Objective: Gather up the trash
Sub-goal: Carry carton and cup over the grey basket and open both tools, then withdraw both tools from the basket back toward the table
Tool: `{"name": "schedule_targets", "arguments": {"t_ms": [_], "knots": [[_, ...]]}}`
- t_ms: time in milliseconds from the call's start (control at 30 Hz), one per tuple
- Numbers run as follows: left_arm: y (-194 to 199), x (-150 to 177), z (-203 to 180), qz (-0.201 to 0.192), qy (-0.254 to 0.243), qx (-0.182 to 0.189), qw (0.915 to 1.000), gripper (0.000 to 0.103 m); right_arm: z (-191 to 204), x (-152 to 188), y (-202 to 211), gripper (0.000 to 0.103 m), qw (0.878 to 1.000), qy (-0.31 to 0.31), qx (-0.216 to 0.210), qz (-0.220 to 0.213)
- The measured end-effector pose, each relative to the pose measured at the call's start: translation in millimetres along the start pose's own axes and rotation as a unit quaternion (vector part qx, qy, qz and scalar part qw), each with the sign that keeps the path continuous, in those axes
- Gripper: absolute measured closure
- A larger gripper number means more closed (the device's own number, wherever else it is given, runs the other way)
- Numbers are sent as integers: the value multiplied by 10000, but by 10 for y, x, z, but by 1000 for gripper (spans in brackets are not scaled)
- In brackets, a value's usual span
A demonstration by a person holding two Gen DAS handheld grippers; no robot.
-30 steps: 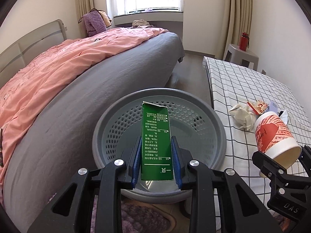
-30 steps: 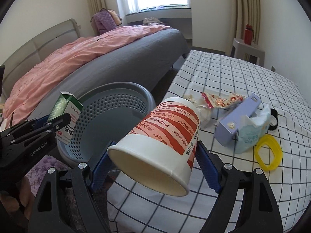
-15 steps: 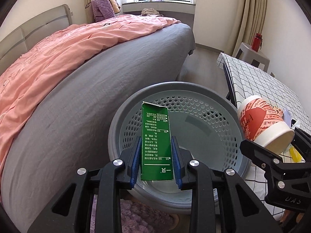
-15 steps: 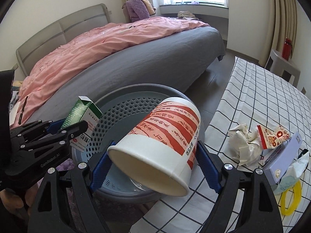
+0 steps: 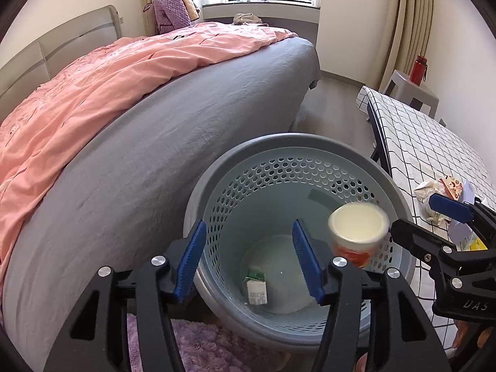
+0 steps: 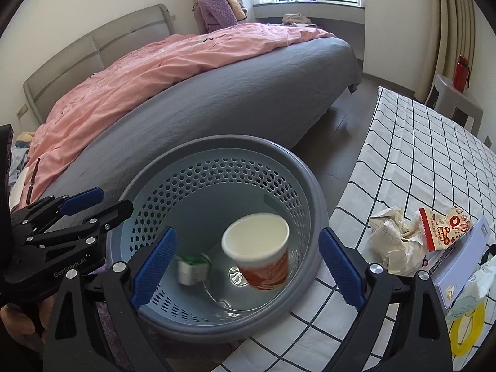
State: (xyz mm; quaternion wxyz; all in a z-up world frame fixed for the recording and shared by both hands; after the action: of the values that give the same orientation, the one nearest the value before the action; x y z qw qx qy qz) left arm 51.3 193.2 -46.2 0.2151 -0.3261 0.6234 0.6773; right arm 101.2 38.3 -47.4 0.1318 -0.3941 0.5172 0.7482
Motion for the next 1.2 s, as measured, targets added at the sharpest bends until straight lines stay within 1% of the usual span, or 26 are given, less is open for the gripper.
{"name": "schedule_targets", "arguments": {"t_ms": [133,200,300,400,900,1133,1200], "knots": [[3,0,16,-4,9,-68,10000,46,-12,16,3,12,10000,-48,16,14],[14,6,19,-18,4,-100,9999,43,-3,27,10,12,10000,-54,12,12],[29,14,30,-32,10,-120,9999,43,10,43,21,12,10000,-59,3,16],[47,20,39,-51,25,-144,9999,38,14,51,22,12,10000,-67,14,25],[150,28,74,-118,70,-199,9997,34,40,120,120,12,9999,-151,13,-5],[194,66,43,-102,37,-202,9997,33,31,196,195,12,9996,-289,5,3],[206,80,22,-90,33,-172,9998,30,20,228,226,12,9994,-332,24,9]]}}
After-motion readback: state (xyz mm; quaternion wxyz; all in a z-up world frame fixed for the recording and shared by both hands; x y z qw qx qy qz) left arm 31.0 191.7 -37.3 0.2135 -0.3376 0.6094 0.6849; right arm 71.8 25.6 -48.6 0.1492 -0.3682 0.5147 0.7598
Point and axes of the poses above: each gripper's, at about its wrist camera, not at the fingertips, and y roughly against the way its jaws point, z to its left, x to its underside, the point moved 2 cm from there along -y, roughly the way its jaws point, and after that the axes turned 6 degrees about -z, right-handed, at the moved point
